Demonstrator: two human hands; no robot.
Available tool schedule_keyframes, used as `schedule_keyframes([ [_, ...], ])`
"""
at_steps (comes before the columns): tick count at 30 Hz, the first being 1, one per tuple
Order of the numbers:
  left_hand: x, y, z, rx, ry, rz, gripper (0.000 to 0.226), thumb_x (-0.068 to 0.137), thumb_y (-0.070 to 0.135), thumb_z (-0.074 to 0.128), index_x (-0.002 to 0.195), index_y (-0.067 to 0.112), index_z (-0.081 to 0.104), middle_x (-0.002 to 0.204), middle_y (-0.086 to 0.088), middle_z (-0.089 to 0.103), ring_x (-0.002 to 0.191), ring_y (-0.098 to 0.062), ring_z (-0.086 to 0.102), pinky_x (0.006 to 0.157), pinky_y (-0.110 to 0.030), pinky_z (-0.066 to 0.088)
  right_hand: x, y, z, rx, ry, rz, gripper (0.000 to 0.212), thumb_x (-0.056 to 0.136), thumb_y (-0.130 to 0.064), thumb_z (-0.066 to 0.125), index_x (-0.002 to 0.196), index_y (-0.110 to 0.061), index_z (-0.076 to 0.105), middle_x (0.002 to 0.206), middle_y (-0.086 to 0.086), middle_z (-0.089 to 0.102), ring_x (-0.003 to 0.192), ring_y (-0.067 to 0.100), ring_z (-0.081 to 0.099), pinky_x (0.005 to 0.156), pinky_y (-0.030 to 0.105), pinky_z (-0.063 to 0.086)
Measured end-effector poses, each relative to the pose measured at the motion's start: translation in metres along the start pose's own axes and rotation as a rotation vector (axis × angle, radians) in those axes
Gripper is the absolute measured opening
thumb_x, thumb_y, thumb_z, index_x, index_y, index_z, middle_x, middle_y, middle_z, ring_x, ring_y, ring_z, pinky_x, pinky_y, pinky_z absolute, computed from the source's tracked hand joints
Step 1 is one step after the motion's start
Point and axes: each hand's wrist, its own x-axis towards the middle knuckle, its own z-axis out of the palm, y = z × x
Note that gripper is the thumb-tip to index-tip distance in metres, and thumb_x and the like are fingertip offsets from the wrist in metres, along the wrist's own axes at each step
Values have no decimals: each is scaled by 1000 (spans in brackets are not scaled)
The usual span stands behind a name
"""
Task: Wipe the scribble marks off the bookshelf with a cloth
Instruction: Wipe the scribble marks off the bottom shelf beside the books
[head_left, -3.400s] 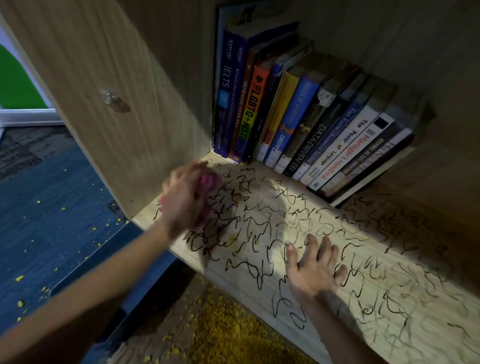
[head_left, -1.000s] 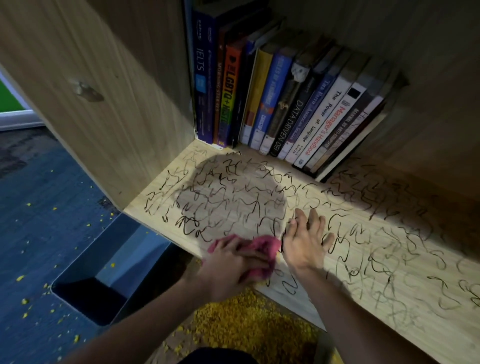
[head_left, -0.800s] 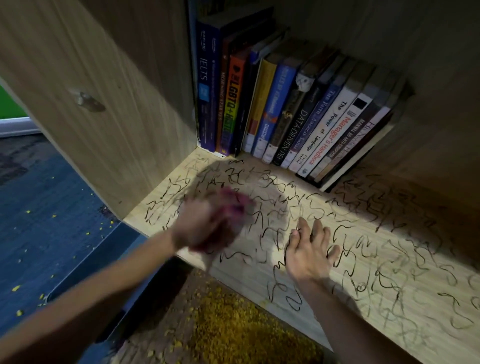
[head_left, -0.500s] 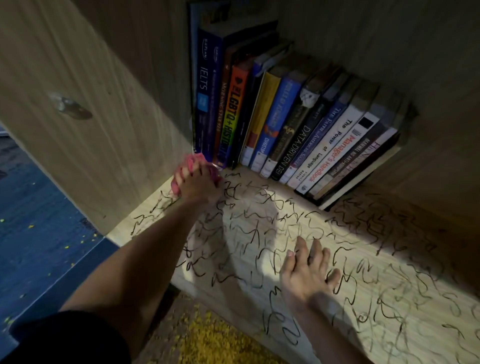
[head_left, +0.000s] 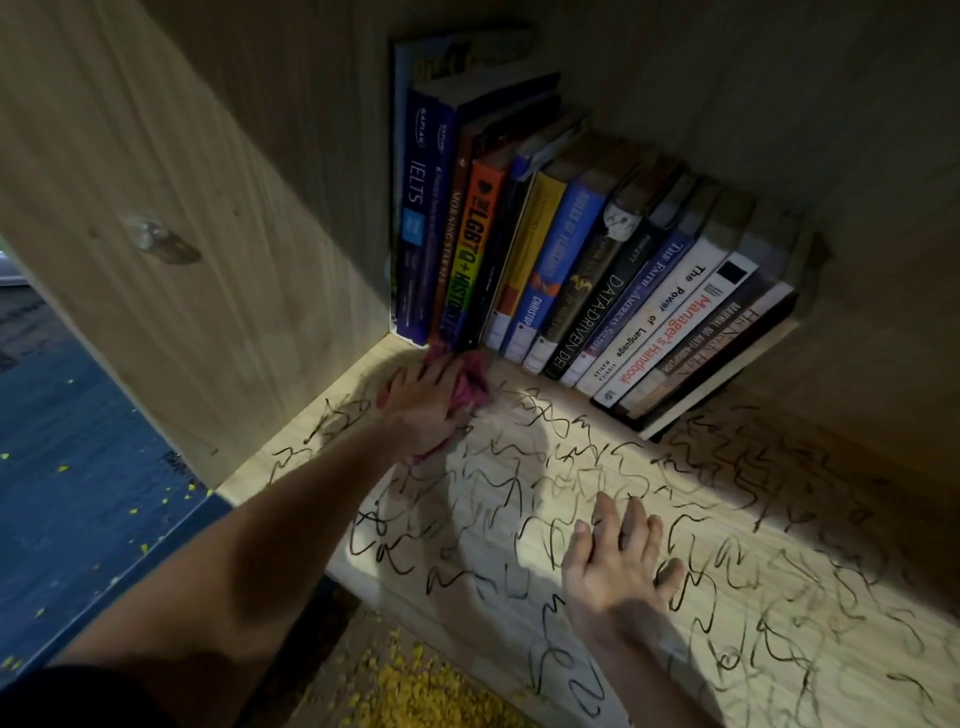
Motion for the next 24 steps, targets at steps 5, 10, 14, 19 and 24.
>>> schedule_keyframes([
  [5,10,25,5,12,45,-216,78,96,57,32,151,5,11,158,-15,14,142,-34,16,114,-44,15,2,1,3,11,11,-29,71,85,-53,-10,152,-33,1,161,1,-6,147,24,-9,115,51,-3],
  [10,14,29,-8,66,-36,-207,65,98,48,39,149,12,22,154,-13,21,139,-37,20,113,-47,19,-1,1,3,6,30,-13,81,75,-51,-18,152,-34,1,161,-1,-7,147,21,-10,116,48,-3],
  [14,9,35,-8,-56,-144,-78,61,93,50,49,143,17,38,151,-8,25,135,-35,29,112,-46,26,-1,1,1,6,27,-13,70,84,-47,-8,152,-34,1,161,-1,-6,147,22,-9,116,48,-1],
  [19,-1,39,-1,-169,56,49,46,97,34,49,140,19,43,147,-1,32,126,-27,42,105,-42,36,-2,2,2,24,66,-29,77,79,-53,-16,151,-35,4,160,-1,-3,147,21,-8,116,48,0],
  [24,25,57,-1,181,259,-19,65,96,26,49,152,12,18,157,-7,21,140,-35,21,112,-53,18,3,-5,6,128,117,-42,70,82,-51,10,142,-27,38,149,12,38,138,34,33,106,56,17],
])
